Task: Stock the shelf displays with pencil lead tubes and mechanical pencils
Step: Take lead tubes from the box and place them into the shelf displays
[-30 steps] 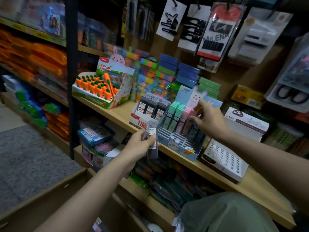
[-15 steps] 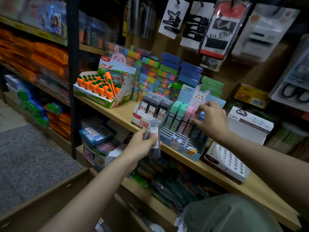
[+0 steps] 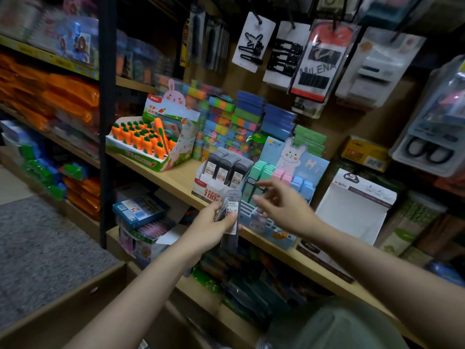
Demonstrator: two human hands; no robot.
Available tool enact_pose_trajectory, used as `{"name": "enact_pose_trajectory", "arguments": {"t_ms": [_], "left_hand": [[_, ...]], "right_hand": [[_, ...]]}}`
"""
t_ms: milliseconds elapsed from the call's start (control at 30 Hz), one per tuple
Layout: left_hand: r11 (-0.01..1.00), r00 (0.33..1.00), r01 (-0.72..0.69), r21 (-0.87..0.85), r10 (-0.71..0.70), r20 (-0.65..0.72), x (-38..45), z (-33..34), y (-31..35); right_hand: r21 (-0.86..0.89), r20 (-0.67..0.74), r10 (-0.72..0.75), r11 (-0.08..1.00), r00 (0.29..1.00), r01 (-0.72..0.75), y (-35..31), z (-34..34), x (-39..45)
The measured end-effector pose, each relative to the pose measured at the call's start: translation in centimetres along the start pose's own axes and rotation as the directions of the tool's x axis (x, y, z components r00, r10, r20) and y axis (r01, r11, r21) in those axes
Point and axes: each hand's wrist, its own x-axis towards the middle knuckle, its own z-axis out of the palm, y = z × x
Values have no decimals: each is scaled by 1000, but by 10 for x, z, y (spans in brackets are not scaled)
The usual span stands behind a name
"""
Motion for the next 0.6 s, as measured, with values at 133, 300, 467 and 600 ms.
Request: {"name": "enact_pose_trajectory", "arguments": {"t_ms": [133, 300, 467, 600], "left_hand": [[1000, 995, 6, 5, -6, 101, -6, 5, 1], [1000, 992, -7, 18, 5, 127, -11, 2, -3], [998, 991, -38, 55, 30, 134, -13, 1, -2], [985, 987, 157, -67, -158, -7, -14, 2, 6]], "right_hand": [[216, 24, 54, 975, 998, -58, -9, 20, -8], [216, 71, 120, 967, 990, -133, -18, 17, -9], [115, 57, 49, 992, 997, -56, -23, 15, -15], [167, -28, 103, 981, 994, -97, -25, 10, -15]]}}
